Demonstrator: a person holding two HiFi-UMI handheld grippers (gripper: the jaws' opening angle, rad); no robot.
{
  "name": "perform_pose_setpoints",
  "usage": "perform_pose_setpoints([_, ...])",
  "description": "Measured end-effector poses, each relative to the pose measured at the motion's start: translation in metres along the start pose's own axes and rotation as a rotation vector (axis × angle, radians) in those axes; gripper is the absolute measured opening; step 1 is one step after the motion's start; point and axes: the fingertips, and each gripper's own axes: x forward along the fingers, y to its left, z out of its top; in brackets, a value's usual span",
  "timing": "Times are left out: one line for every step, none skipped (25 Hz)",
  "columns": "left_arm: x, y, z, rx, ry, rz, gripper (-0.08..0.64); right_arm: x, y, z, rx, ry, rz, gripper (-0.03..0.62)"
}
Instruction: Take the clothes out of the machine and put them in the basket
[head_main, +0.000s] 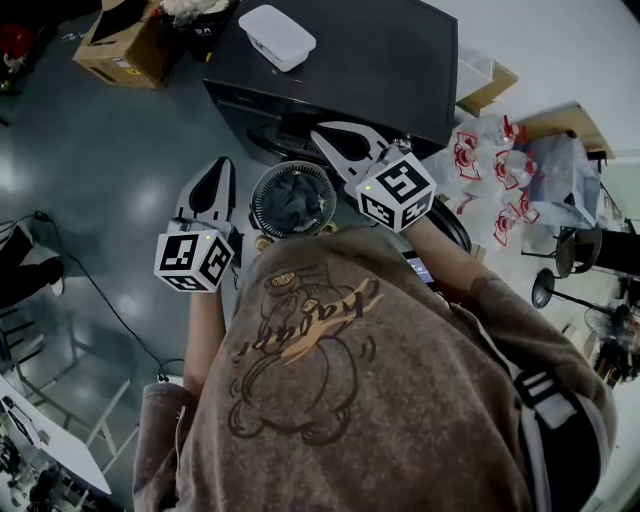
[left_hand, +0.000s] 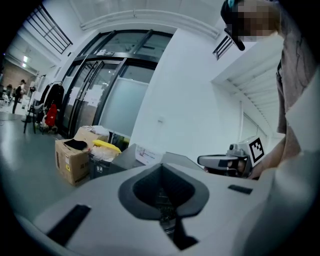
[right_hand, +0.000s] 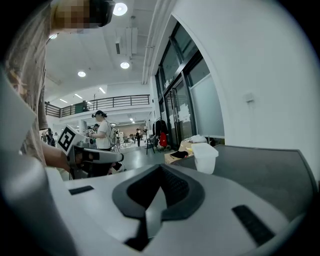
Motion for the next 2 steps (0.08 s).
perform_pose_setpoints([-0.0012,0.0000,0.0002,0.002,-0.001,0.002,0.006,0.0002,0.0009,-0.0003,-0.001,0.000,0.003,-0.006])
perform_pose_setpoints([-0.0023,0.0001,0.0005,0.004,-0.003,0.004,0.006,0.0005,0.0018,-0.0005,-0.003,0.000,0.007,-0.006])
